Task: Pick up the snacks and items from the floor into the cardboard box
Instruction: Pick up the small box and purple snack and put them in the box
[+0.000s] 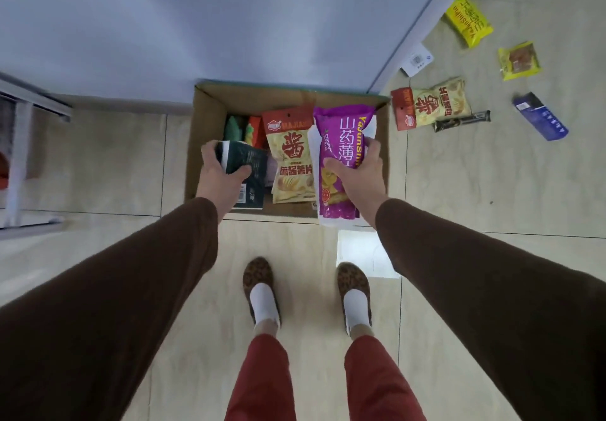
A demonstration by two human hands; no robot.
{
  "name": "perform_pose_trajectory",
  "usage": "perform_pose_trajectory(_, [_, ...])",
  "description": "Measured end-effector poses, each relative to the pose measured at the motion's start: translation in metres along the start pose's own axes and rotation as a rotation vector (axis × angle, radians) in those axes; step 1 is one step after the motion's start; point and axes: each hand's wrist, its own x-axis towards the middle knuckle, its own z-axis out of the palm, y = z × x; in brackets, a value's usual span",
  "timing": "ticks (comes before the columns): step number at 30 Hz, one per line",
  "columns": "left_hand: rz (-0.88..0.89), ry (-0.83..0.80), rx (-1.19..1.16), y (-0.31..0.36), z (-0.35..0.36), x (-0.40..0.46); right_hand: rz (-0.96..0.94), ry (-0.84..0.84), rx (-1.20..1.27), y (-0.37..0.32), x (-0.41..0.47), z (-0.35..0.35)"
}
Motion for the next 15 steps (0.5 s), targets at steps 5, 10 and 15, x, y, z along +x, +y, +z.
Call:
perform_pose_trajectory(5, [0.089, -0.105, 0.215, 0.009, -0.019, 0.035, 0.087, 0.069, -0.312, -0.020, 0.006, 0.015])
perform_pose_trajectory(10, [0.162, -0.184, 0.332, 0.001, -0.022, 0.027, 0.075, 0.031, -0.415, -0.015, -0.015, 0.028])
perform_pose_trajectory(15, [0.340, -0.278, 0.629, 0.000, -0.013, 0.006, 0.017, 0.025, -0.437, -0.003, -0.044, 0.025])
